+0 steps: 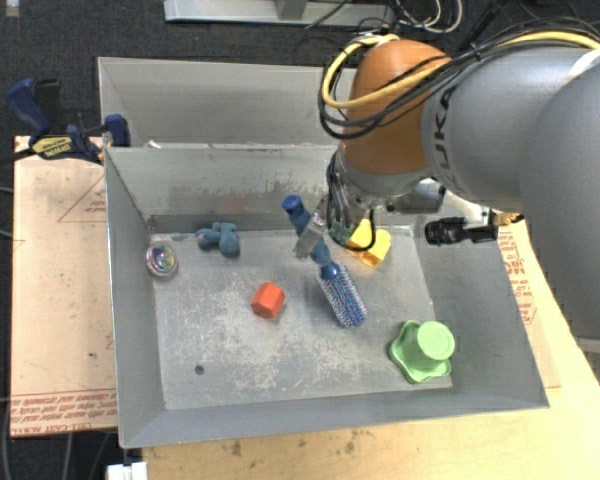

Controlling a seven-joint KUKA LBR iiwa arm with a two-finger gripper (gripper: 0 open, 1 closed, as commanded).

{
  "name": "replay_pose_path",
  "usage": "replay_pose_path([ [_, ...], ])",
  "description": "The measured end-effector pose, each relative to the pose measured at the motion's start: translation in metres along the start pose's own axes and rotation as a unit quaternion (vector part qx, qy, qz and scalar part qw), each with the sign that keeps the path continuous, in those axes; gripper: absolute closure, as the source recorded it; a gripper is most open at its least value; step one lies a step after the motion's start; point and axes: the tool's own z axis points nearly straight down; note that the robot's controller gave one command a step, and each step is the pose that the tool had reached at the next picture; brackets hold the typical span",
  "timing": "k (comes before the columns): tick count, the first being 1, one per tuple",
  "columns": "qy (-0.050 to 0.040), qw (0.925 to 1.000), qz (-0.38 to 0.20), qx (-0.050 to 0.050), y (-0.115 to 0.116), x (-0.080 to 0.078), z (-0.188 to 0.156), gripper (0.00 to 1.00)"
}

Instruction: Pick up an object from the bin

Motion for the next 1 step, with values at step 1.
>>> replay_pose_path([
  [1,-0.0001,0.9998,-0.02,0.0,-0.0125,0.002,-0.0989,1.0],
])
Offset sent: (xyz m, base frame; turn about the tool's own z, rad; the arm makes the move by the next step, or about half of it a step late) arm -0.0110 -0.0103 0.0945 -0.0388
